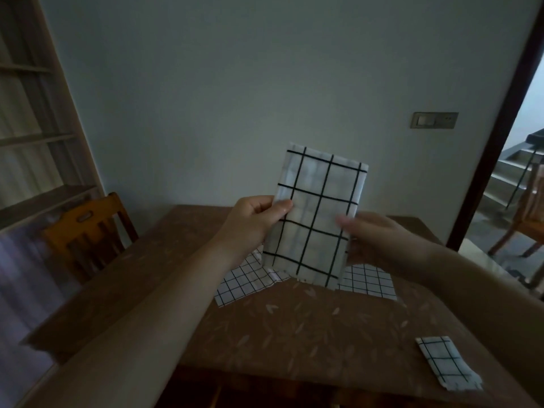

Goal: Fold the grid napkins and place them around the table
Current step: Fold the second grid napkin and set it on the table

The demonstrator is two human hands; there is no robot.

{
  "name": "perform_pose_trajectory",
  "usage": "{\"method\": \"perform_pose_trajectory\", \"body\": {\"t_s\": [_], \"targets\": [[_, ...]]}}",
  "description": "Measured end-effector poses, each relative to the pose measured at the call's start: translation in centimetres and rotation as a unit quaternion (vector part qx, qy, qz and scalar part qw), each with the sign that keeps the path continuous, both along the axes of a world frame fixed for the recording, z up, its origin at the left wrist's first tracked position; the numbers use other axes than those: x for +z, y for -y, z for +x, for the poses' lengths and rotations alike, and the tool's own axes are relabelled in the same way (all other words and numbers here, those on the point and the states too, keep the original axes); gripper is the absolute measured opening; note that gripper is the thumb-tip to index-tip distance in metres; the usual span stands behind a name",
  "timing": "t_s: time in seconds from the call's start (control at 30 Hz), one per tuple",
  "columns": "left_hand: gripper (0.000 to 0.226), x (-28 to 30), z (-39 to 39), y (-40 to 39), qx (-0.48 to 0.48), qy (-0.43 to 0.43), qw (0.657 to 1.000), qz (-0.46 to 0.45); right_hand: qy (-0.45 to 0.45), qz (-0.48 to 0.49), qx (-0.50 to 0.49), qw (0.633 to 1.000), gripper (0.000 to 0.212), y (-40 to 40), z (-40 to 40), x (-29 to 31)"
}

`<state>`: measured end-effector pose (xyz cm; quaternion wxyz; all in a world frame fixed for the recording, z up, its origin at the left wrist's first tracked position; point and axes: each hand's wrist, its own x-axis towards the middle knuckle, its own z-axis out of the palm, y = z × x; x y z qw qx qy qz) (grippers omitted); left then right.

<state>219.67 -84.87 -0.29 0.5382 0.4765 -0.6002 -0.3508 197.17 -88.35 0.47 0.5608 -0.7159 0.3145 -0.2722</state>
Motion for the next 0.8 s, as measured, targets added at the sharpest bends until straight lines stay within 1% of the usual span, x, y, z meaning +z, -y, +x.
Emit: {"method": "perform_pose_trajectory", "body": {"t_s": [0.03,0.07,0.13,0.17,0.2,0.3,0.37,0.43,0.5,0.53,0.6,0.7,0.73,0.77,0.8], "targets": [[0.056,-0.1,0.0,-0.1,0.002,0.017,1.000,-0.003,-0.007,-0.012,-0.022,1.000,0.042,-0.1,0.3,-0.3],[0.061,-0.3,0.1,-0.2,0.000,0.039,0.999,-0.004,-0.010,-0.024,-0.039,0.999,0.031,-0.2,0.6,-0.4],[0.047,-0.5,0.2,-0.5,-0.003,0.059,0.998,-0.002,0.003,-0.028,-0.056,0.998,0.015,-0.2,0.5,-0.4],[0.040,-0.7,0.4,-0.5,-0.005,0.050,0.999,0.008,0.016,-0.015,-0.058,0.998,0.013,-0.1,0.5,-0.4],[0.036,-0.9,0.5,-0.6,-0.010,0.035,0.999,0.021,0.026,-0.002,-0.056,0.998,0.013,-0.2,0.4,-0.3],[0.037,-1.3,0.7,-1.1,-0.056,-0.034,0.995,0.074,0.046,0.011,-0.071,0.996,0.015,0.0,0.3,-0.7],[0.030,-1.3,0.7,-1.2,-0.087,-0.075,0.988,0.098,0.077,0.035,-0.072,0.994,0.020,0.2,0.3,-1.1],[0.022,-1.3,0.7,-1.3,-0.091,-0.109,0.985,0.096,0.117,0.086,-0.044,0.988,0.023,0.2,0.3,-1.1],[0.025,-1.5,0.6,-1.2,-0.084,-0.153,0.981,0.089,0.156,0.121,-0.035,0.980,0.025,0.0,0.3,-1.1],[0.029,-1.5,0.4,-1.2,-0.078,-0.176,0.977,0.088,0.164,0.120,-0.039,0.978,0.029,0.0,0.3,-1.1],[0.033,-1.6,0.2,-1.1,-0.064,-0.226,0.967,0.097,0.155,0.083,-0.038,0.984,0.039,0.0,0.5,-1.1],[0.023,-1.9,-0.2,-1.2,-0.053,-0.263,0.951,0.153,0.108,-0.016,-0.055,0.992,0.050,-0.2,0.4,-1.1],[0.029,-2.0,-0.4,-1.4,-0.056,-0.262,0.946,0.185,0.092,-0.051,-0.066,0.992,0.054,-0.1,0.3,-1.2],[0.039,-2.0,-0.5,-1.5,-0.061,-0.251,0.942,0.215,0.076,-0.084,-0.075,0.991,0.057,-0.1,0.2,-1.2],[0.048,-2.0,-0.5,-1.7,-0.069,-0.225,0.943,0.236,0.059,-0.115,-0.083,0.988,0.059,0.0,0.1,-1.2]]}}
